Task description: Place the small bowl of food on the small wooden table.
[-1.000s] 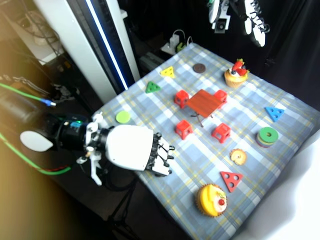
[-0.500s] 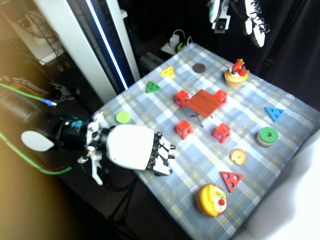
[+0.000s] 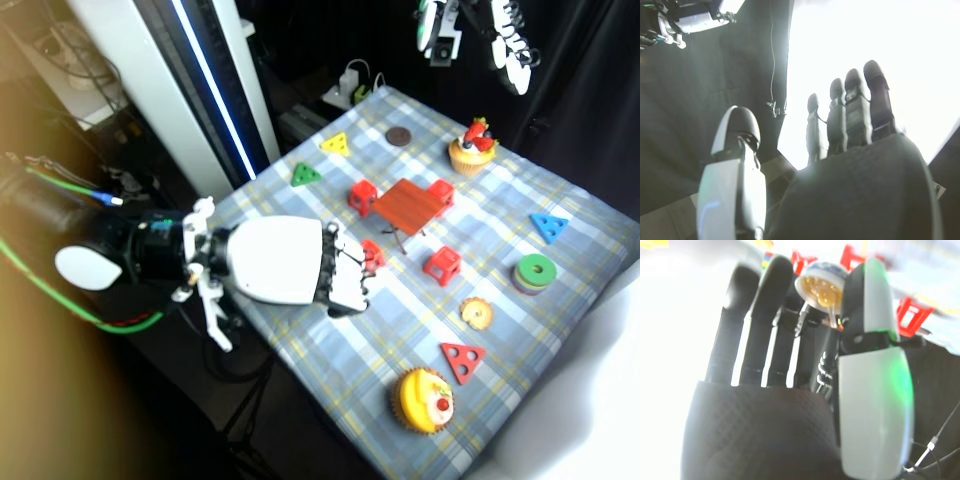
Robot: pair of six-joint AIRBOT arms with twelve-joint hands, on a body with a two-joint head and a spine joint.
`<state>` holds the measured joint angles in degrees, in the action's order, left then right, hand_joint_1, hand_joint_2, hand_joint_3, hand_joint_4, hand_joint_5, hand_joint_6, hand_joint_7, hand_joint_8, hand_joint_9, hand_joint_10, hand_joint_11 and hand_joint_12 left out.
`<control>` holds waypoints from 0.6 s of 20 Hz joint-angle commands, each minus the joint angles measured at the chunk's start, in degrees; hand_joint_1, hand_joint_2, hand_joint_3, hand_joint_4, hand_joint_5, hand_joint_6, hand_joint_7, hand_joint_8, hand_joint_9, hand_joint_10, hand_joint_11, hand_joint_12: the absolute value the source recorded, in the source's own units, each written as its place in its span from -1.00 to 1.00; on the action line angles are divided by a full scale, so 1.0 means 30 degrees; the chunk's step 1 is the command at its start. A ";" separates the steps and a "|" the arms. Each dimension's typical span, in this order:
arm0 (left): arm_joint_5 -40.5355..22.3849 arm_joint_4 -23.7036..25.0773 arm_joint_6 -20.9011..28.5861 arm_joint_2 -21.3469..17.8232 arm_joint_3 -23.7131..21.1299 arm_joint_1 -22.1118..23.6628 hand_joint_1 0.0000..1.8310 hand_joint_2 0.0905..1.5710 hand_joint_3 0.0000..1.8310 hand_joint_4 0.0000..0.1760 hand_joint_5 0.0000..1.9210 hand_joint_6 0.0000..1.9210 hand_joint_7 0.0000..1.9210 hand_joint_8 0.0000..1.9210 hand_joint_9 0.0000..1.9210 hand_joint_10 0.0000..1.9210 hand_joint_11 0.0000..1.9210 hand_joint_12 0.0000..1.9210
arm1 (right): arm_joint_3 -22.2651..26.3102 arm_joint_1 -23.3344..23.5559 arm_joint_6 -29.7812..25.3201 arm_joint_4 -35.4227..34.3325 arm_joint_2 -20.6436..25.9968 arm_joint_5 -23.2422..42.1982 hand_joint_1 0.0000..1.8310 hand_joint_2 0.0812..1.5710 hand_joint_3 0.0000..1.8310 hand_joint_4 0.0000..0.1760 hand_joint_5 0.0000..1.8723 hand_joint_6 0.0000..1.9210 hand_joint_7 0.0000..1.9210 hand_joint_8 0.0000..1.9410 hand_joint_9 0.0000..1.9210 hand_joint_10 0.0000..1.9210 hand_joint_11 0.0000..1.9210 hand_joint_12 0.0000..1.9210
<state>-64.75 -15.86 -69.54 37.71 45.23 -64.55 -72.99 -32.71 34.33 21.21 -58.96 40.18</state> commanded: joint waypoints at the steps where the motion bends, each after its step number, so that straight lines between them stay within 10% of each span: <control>1: -0.2162 -0.0058 0.0173 0.0083 0.0146 0.0202 -0.29 0.38 -1.00 0.29 -0.64 -0.99 -0.74 -1.00 -0.75 -1.00 -1.00 -0.40 | -0.0024 0.0456 0.0004 -0.0545 0.0002 0.2375 0.25 0.42 -1.00 -1.00 0.00 0.08 -0.08 0.89 0.04 0.97 0.12 1.00; 3: -0.2152 -0.0123 0.0173 0.0135 0.0173 0.0206 -0.26 0.36 -1.00 0.15 -0.62 -0.99 -0.73 -0.99 -0.75 -1.00 -1.00 -0.40 | -0.0072 0.1073 0.0004 -0.0390 -0.0248 0.2545 0.27 0.38 -1.00 -1.00 0.05 0.00 -0.19 0.99 -0.09 1.00 0.01 1.00; 4: -0.2150 -0.0148 0.0173 0.0146 0.0176 0.0206 -0.26 0.35 -1.00 0.10 -0.60 -0.99 -0.70 -0.99 -0.73 -0.99 -1.00 -0.36 | -0.0114 0.1394 0.0004 -0.0241 -0.0389 0.2560 0.46 0.39 -1.00 -1.00 -0.01 -0.01 0.03 0.11 -0.07 0.35 -0.21 0.50; 6: -0.2148 -0.0192 0.0173 0.0158 0.0196 0.0206 -0.28 0.35 -1.00 0.17 -0.61 -0.99 -0.70 -0.99 -0.73 -1.00 -1.00 -0.36 | -0.0255 0.2204 0.0002 0.0277 -0.0700 0.2558 0.36 0.40 -1.00 -1.00 -0.03 0.08 0.05 0.05 -0.08 0.04 -0.24 0.38; 7: -0.2125 -0.0192 0.0173 0.0165 0.0211 0.0208 -0.30 0.36 -1.00 0.16 -0.61 -1.00 -0.70 -1.00 -0.74 -1.00 -1.00 -0.41 | -0.0309 0.2691 0.0002 0.0590 -0.0970 0.2556 0.32 0.40 -1.00 -0.64 0.00 0.11 0.03 0.02 -0.06 -0.26 -0.33 0.35; 9: -0.2045 -0.0226 0.0173 0.0228 0.0268 0.0216 -0.33 0.37 -1.00 0.23 -0.62 -1.00 -0.73 -1.00 -0.77 -1.00 -1.00 -0.47 | -0.0387 0.3348 0.0000 0.1126 -0.1422 0.2551 0.34 0.38 -1.00 -1.00 0.02 0.00 0.09 0.01 0.04 -0.19 -0.20 0.43; 12: -0.1843 -0.0236 0.0173 0.0297 0.0339 0.0260 -0.32 0.36 -1.00 0.18 -0.61 -1.00 -0.73 -1.00 -0.78 -1.00 -1.00 -0.49 | -0.0503 0.3879 0.0000 0.1583 -0.1949 0.2549 0.40 0.34 -1.00 -1.00 0.15 -0.36 0.13 0.10 0.07 0.25 -0.08 0.62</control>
<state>-63.59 -16.47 -69.54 38.48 45.91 -64.51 -74.22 -21.87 34.30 28.29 -65.34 41.85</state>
